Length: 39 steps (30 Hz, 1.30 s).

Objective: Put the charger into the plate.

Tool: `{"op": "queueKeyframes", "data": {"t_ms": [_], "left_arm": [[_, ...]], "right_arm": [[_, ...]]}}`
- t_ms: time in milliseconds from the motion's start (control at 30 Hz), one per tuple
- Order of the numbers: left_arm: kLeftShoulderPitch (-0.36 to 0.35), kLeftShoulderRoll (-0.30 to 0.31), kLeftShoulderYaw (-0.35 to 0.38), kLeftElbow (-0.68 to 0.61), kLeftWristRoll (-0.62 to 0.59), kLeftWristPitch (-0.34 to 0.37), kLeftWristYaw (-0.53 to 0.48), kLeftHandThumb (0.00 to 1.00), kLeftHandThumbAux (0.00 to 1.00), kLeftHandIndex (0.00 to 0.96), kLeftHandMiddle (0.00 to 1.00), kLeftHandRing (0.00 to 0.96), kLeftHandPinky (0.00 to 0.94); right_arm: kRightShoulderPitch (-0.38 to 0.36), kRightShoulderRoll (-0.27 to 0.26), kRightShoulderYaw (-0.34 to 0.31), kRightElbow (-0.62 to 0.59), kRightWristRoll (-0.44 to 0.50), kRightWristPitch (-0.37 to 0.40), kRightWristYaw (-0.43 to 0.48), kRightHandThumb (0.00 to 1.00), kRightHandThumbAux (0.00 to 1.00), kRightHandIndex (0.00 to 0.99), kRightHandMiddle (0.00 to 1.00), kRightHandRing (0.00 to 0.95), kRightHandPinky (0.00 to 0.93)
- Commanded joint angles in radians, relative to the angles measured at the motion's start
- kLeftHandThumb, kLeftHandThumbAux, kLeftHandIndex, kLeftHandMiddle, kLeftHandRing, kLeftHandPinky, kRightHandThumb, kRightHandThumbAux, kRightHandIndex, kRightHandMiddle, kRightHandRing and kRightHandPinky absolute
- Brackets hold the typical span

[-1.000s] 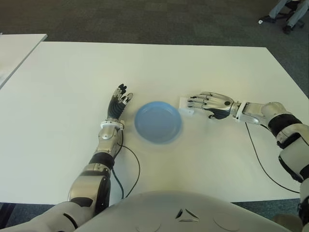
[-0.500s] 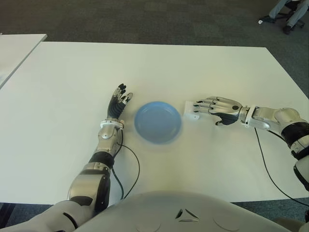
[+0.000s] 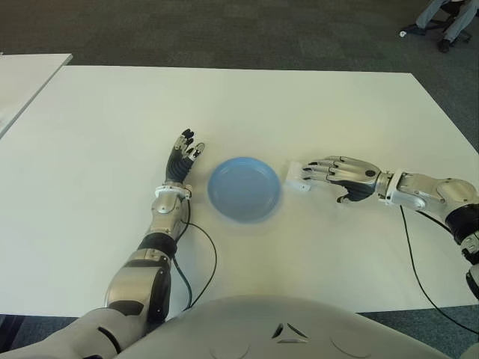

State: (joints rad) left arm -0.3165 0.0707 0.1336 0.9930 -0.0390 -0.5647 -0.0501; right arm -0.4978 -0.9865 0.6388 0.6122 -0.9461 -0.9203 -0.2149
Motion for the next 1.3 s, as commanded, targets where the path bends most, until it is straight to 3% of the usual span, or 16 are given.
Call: {"op": "queueKeyframes", "data": {"t_ms": [33, 567, 633, 900, 1133, 1300], "left_arm": [[0.044, 0.001, 0.002, 0.061, 0.005, 0.055, 0.012, 0.000, 0.534, 0.016, 0.094, 0.062, 0.015], [0.031, 0.001, 0.005, 0.085, 0.005, 0.055, 0.004, 0.000, 0.534, 0.011, 0.093, 0.060, 0.012], [0.030, 0.001, 0.005, 0.087, 0.005, 0.056, 0.003, 0.000, 0.532, 0.009, 0.096, 0.063, 0.013], [0.019, 0.000, 0.005, 0.100, 0.005, 0.067, 0.006, 0.000, 0.528, 0.002, 0.100, 0.070, 0.024], [0.015, 0.002, 0.003, 0.104, 0.009, 0.073, 0.010, 0.000, 0.536, 0.000, 0.094, 0.066, 0.015], [0.016, 0.003, 0.002, 0.103, 0.011, 0.070, 0.013, 0.000, 0.539, 0.003, 0.095, 0.066, 0.020]], "right_arm": [[0.048, -0.008, -0.030, -0.034, 0.012, -0.006, 0.041, 0.000, 0.918, 0.000, 0.060, 0.032, 0.005], [0.114, -0.007, -0.133, -0.123, 0.068, -0.018, 0.120, 0.000, 0.881, 0.000, 0.048, 0.022, 0.000], [0.113, 0.002, -0.145, -0.138, 0.089, -0.018, 0.142, 0.044, 0.840, 0.000, 0.056, 0.032, 0.000], [0.109, 0.084, -0.205, -0.138, 0.173, -0.010, 0.135, 0.194, 0.647, 0.000, 0.079, 0.071, 0.000], [0.147, 0.161, -0.285, -0.186, 0.238, 0.058, 0.115, 0.261, 0.504, 0.000, 0.054, 0.066, 0.000], [0.154, 0.252, -0.321, -0.254, 0.267, 0.158, 0.131, 0.282, 0.425, 0.000, 0.011, 0.020, 0.000]]}}
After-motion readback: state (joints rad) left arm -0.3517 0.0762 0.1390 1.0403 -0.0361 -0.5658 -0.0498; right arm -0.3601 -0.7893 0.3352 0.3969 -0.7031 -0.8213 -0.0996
